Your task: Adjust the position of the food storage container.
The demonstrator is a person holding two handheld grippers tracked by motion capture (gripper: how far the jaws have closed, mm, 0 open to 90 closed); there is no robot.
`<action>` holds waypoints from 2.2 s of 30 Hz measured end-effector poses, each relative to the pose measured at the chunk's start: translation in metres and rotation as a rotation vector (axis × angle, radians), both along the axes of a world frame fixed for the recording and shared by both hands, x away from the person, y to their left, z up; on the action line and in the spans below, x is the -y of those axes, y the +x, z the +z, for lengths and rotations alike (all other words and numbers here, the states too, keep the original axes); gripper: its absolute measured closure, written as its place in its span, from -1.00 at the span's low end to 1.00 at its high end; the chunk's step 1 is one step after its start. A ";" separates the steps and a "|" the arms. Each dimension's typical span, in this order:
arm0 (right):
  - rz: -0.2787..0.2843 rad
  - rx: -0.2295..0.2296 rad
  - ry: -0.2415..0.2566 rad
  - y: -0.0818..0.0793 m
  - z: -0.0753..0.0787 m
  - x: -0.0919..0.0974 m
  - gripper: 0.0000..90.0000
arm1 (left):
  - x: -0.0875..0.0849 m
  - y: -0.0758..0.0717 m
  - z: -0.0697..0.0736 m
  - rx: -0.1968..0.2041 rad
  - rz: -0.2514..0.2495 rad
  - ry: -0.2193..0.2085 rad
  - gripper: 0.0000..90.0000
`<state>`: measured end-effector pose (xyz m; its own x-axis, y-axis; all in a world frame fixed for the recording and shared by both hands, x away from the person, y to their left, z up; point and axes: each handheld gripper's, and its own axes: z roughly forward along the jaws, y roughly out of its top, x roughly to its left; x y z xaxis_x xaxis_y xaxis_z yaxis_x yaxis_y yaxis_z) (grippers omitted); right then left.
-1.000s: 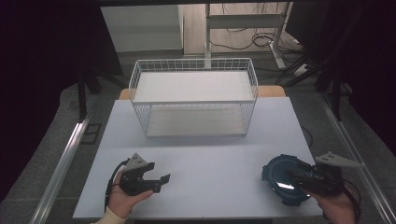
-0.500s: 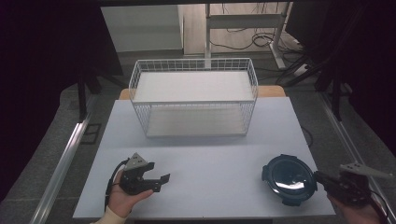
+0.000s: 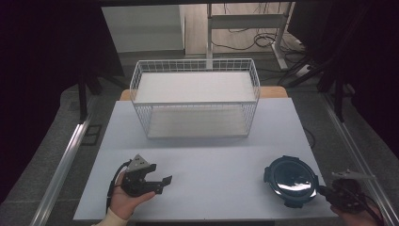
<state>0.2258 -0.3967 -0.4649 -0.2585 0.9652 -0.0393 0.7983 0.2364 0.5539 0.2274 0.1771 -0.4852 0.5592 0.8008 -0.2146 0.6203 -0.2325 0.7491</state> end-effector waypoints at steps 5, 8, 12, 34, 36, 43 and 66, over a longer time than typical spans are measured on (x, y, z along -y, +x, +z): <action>0.008 -0.012 0.020 -0.001 0.001 0.002 0.99 | 0.001 0.001 -0.002 -0.007 -0.003 0.006 -0.50; 0.005 -0.021 0.015 0.000 -0.001 0.002 0.99 | 0.002 0.001 -0.002 -0.007 -0.005 0.007 -0.50; 0.007 -0.029 -0.004 0.006 -0.006 -0.001 0.99 | 0.003 0.001 -0.002 -0.008 -0.005 0.007 -0.50; 0.103 -0.045 -0.004 0.020 -0.006 -0.047 0.99 | 0.005 0.003 -0.003 -0.013 -0.007 0.008 -0.50; 0.111 -0.046 -0.004 0.021 -0.006 -0.051 0.99 | 0.006 0.004 -0.003 -0.011 -0.006 0.006 -0.50; 0.176 -0.061 -0.024 0.029 -0.007 -0.084 0.99 | 0.004 0.005 -0.003 -0.015 -0.006 0.007 -0.50; 0.282 -0.067 -0.061 0.049 -0.009 -0.144 0.99 | 0.002 0.007 -0.005 -0.022 0.012 0.011 -0.49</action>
<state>0.2751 -0.2531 -0.4739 -0.5198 0.8515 -0.0687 0.7310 0.4850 0.4800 0.2344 0.1754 -0.4905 0.5449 0.8097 -0.2178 0.6396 -0.2334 0.7324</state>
